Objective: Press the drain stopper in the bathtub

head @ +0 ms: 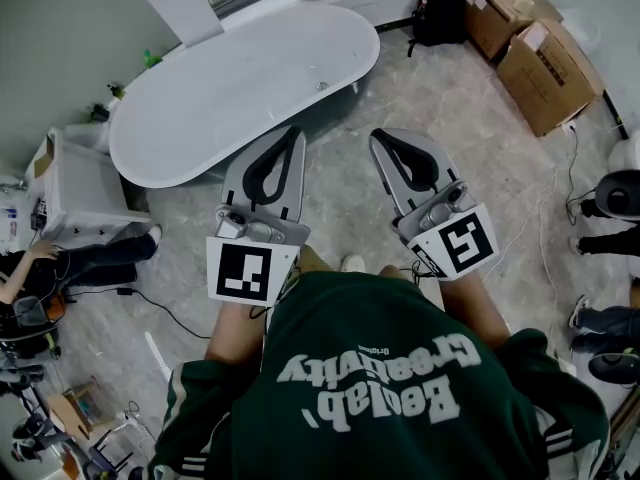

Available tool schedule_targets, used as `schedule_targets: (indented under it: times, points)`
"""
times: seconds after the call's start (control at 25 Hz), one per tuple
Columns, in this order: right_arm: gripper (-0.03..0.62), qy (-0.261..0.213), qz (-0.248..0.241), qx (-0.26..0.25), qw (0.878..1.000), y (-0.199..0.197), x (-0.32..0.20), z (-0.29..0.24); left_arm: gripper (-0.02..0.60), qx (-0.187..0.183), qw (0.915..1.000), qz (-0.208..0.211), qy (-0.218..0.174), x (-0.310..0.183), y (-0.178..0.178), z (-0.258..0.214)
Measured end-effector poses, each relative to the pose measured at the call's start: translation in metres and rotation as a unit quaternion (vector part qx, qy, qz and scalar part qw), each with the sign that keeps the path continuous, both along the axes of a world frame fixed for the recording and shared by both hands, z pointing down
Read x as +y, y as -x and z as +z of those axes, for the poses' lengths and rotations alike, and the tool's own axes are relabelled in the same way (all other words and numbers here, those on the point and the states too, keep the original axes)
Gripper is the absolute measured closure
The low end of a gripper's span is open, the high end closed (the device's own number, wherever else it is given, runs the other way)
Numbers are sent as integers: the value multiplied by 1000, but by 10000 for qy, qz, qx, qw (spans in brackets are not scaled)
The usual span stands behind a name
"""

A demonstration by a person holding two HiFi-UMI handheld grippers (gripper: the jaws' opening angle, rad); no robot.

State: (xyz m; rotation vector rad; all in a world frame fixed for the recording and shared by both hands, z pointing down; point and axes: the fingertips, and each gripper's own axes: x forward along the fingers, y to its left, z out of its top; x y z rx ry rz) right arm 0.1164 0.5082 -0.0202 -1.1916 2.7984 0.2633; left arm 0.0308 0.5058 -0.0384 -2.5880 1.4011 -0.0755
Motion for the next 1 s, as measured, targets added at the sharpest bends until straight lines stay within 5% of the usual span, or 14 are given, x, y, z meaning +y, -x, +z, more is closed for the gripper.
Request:
schedule_targets:
  times: [1.0]
  points:
    - [583,106,58,-317,9994,-19,-33,26,574,-148,9999,15,82,-36,-13,24]
